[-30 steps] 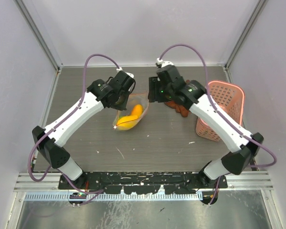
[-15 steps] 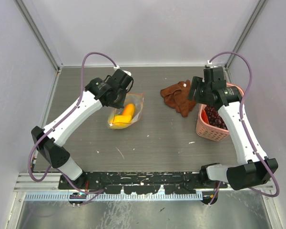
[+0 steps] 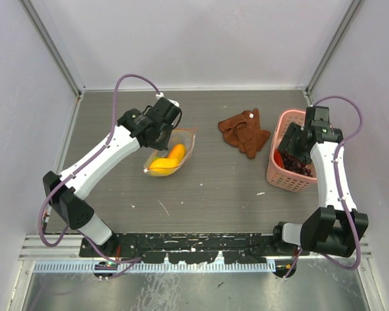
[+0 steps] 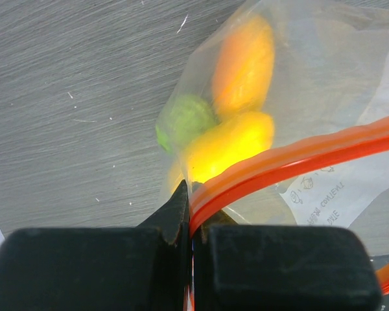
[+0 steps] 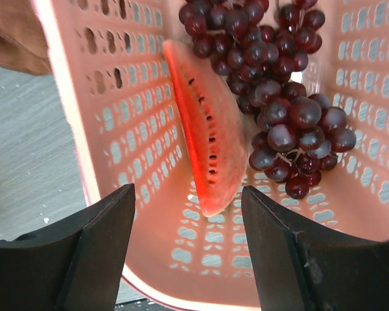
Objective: Place the food in the zip-top bag and seal the zipper
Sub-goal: Pick up the fake fruit from the bin.
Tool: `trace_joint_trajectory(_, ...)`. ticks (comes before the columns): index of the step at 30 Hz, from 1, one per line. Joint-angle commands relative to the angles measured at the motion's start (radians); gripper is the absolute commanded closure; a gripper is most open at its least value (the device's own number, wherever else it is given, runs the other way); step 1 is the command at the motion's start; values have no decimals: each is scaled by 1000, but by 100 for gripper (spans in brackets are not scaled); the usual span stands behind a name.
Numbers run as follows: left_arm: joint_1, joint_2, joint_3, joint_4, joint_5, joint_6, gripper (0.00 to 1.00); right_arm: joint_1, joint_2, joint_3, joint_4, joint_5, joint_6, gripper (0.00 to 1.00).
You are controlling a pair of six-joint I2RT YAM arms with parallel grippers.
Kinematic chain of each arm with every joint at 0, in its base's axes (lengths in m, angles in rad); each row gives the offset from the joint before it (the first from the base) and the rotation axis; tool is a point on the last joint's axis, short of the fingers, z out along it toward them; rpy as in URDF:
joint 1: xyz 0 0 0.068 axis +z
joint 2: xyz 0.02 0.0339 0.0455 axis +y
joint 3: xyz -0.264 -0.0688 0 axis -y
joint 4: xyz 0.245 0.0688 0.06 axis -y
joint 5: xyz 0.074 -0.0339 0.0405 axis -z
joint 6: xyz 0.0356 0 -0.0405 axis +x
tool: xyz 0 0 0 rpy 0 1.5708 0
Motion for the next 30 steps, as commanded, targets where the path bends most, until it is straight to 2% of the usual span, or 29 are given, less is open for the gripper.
trace_joint_trajectory(1,8,-64,-12,44,-23,19,100,-32,9,-43,35,-24,-15,29)
trace_joint_trajectory(16,15,-74,-37,57,-12,20,100,-62,105,-168,68,-100,-16,27)
trace_joint_trajectory(30,27,-77,-42,61,-2,19,100,-62,197,-200,104,-124,20,25)
